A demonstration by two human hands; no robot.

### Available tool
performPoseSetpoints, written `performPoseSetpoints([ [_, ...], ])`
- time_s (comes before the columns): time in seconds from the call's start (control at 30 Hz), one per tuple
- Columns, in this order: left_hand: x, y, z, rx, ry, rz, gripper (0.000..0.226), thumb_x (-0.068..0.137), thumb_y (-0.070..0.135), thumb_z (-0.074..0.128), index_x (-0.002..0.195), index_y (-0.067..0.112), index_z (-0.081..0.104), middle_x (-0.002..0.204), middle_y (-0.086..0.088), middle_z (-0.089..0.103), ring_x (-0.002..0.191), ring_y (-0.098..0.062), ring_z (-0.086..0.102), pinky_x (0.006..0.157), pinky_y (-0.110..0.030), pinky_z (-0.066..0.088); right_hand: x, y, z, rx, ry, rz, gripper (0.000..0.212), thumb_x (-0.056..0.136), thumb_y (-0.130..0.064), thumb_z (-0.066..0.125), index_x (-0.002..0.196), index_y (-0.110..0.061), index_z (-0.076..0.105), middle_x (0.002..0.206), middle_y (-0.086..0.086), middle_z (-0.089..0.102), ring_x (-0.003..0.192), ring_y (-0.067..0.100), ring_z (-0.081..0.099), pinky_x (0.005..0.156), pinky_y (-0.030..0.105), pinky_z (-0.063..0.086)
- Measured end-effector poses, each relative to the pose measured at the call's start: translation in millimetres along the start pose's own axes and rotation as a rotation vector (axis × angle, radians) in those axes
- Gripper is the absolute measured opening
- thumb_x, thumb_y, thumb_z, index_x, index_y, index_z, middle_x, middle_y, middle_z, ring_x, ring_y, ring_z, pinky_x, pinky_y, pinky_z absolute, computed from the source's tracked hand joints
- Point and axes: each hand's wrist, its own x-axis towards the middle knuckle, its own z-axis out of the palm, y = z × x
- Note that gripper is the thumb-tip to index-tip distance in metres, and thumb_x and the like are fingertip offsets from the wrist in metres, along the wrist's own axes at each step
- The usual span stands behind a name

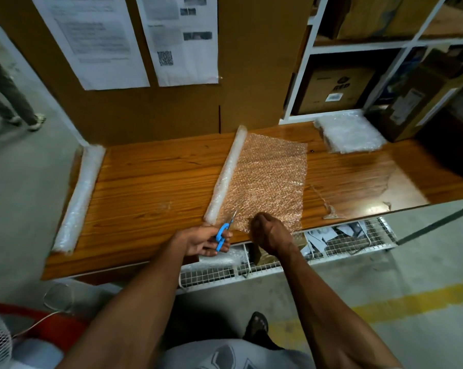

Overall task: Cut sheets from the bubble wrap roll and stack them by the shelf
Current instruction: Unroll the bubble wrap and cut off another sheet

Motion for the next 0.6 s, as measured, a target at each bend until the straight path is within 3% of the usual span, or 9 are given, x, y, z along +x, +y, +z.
performPoseSetpoints([
  [0.1,-3.3,-7.6,1.8,0.025,-0.027,-0.028,0.037,0.09,0.032,0.076,0.12,0.011,0.071,0.122,-0.009,0.074,0.115,-0.022,0.071,0.08,-0.03,0.052,-14.0,-10.8,-11.0,0.059,-0.027,0.075,0.062,0.072,-0.02,0.093,0.125,-0.028,0.064,0.133,-0.002,0.062,0.107,0.024,0.067,0.085,0.036,0.06],
  [0.23,-5.1,-13.6,4.7,0.053,-0.071,-0.067,0.047,0.089,0.036,0.076,0.125,0.007,0.069,0.121,-0.01,0.075,0.115,-0.02,0.071,0.075,-0.027,0.052,-17.4,-19.1,-19.0,-0.009,-0.014,0.13,0.027,0.091,-0.027,0.079,0.115,-0.03,0.066,0.117,-0.004,0.066,0.084,0.013,0.061,0.064,0.021,0.04],
  [0.33,-8.0,-17.1,4.5,0.058,-0.134,-0.1,0.047,0.09,0.037,0.074,0.126,0.006,0.067,0.123,-0.011,0.074,0.117,-0.02,0.07,0.074,-0.026,0.05,-15.7,-15.6,-22.1,0.065,-0.013,0.093,0.016,0.099,-0.031,0.067,0.112,-0.027,0.075,0.111,-0.001,0.072,0.089,0.017,0.068,0.063,0.017,0.039],
  [0.6,-4.9,-23.0,-2.2,0.079,-0.279,-0.232,0.063,0.089,0.039,0.075,0.135,-0.001,0.061,0.132,-0.014,0.069,0.125,-0.022,0.066,0.062,-0.017,0.052,-14.7,-20.8,-25.5,0.061,0.048,0.142,0.014,0.1,-0.028,0.067,0.112,-0.022,0.064,0.101,0.008,0.074,0.084,0.028,0.071,0.066,0.026,0.041],
])
